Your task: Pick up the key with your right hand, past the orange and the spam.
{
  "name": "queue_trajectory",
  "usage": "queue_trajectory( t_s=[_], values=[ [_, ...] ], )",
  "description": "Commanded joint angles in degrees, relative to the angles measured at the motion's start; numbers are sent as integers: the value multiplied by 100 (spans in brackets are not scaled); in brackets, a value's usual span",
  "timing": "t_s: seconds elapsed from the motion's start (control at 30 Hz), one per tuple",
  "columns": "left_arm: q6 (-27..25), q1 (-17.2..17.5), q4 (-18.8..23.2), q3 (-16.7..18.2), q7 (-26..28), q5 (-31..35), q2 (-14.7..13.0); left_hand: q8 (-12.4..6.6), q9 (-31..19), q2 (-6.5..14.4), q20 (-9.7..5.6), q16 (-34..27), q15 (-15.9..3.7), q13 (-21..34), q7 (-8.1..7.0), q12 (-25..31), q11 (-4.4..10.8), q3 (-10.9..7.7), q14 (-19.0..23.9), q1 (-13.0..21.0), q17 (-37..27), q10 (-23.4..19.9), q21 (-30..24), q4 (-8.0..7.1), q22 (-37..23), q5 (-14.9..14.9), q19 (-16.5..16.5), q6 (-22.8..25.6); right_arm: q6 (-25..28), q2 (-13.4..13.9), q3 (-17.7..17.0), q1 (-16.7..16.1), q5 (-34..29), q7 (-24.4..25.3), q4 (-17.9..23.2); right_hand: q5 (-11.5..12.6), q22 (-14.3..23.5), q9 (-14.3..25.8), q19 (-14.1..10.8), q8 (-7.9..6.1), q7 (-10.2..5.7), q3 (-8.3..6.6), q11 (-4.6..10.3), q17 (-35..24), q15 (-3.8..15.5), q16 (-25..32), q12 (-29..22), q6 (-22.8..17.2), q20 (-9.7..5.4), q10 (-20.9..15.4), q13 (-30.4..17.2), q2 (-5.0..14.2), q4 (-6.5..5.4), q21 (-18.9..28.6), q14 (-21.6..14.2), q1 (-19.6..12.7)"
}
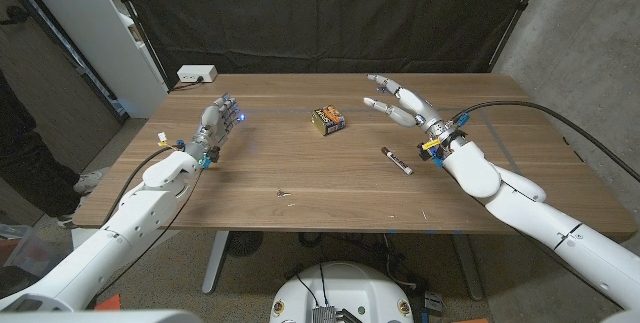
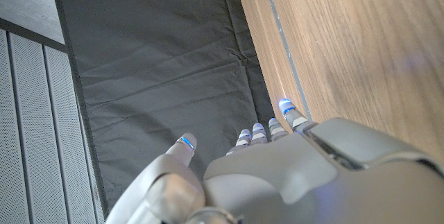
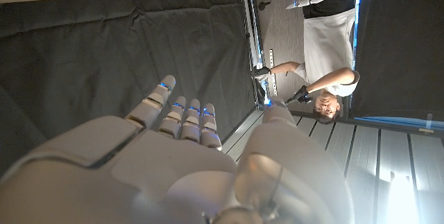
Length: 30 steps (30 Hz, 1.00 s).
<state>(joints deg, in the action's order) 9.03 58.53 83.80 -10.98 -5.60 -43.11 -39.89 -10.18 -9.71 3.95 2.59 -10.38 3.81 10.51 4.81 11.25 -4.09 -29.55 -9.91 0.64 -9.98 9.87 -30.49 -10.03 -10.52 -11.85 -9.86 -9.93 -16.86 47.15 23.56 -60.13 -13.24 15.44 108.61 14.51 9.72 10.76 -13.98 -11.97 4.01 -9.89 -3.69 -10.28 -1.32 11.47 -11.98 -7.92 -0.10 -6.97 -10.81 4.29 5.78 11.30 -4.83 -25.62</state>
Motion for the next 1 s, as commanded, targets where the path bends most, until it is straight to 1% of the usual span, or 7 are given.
queue_trajectory(
  t_s=[0.03, 0.17, 0.47, 0.57, 0.7, 0.83, 1.0],
  values=[
    [33, 30, -24, 36, -30, -24, -15, -29, -25, 498, 27, -42, 51, 24, 8, 36, -1, 15, -745, 3, -33, 660, 6, -9, -31, -12, -633, -556, 562, 189, -27, -231, -288, -47, 606, -22, 18, 13, 14, -2, -9, 12, -10, -9, -35, -11, 11, -74, 11, -38, -16, -39, 43, -5, -6, -12],
    [46, 35, -33, 46, -35, -22, -20, -29, -25, 498, 29, -42, 52, 24, 4, 35, 4, 18, -747, 1, -33, 663, 9, -10, -31, -12, -632, -554, 816, 237, -44, -326, -361, -72, 831, -38, 19, 15, 5, -11, -12, 10, 21, -10, -15, 6, -3, -113, 7, -90, -19, -48, 59, -2, -68, -22],
    [61, 31, -55, 53, -70, -35, -17, -29, -25, 498, 23, -42, 47, 24, 4, 37, -13, 25, -748, -4, -34, 660, 17, -13, -32, -14, -630, -549, 1282, 344, -30, -533, -632, -59, 1220, -86, 22, 21, -117, -70, -11, -42, -14, -19, 14, 66, -75, -345, 8, -367, -32, -28, 134, 34, -323, -118],
    [66, 35, -49, 59, -76, -38, -20, -29, -25, 498, 24, -43, 48, 24, 3, 38, -13, 28, -746, -5, -34, 656, 20, -14, -33, -14, -629, -547, 1360, 404, -24, -590, -728, -64, 1330, -92, 22, 22, -139, -74, -16, -44, -21, -21, 14, 62, -78, -368, 21, -386, -35, -29, 139, 41, -327, -123],
    [75, 50, -37, 67, -80, -41, -25, -29, -25, 498, 29, -44, 49, 24, 3, 38, -6, 30, -746, -7, -35, 658, 22, -15, -33, -14, -630, -545, 1355, 483, -19, -625, -761, -114, 1423, -103, 25, 24, -195, -63, -26, -47, -2, -25, 17, 54, -63, -366, 108, -373, -39, -33, 145, 59, -330, -126],
    [77, 75, -20, 77, -73, -45, -33, -31, -25, 497, 31, -45, 46, 23, -2, 39, -7, 33, -743, -8, -35, 655, 27, -16, -33, -15, -631, -537, 1409, 541, -3, -655, -862, -153, 1527, -109, 27, 25, -243, -50, -38, -59, 8, -26, 17, 50, -51, -347, 122, -358, -42, -25, 158, 74, -339, -147],
    [71, 114, 1, 96, -62, -53, -52, -34, -25, 497, 27, -44, 42, 23, -12, 40, -7, 38, -747, -11, -35, 652, 30, -17, -34, -15, -628, -527, 1386, 561, 55, -681, -1014, -130, 1578, -129, 39, 33, -405, -52, -108, -102, 10, -49, 122, 121, -70, -403, 144, -465, -57, 12, 185, 120, -570, -202]
  ],
)
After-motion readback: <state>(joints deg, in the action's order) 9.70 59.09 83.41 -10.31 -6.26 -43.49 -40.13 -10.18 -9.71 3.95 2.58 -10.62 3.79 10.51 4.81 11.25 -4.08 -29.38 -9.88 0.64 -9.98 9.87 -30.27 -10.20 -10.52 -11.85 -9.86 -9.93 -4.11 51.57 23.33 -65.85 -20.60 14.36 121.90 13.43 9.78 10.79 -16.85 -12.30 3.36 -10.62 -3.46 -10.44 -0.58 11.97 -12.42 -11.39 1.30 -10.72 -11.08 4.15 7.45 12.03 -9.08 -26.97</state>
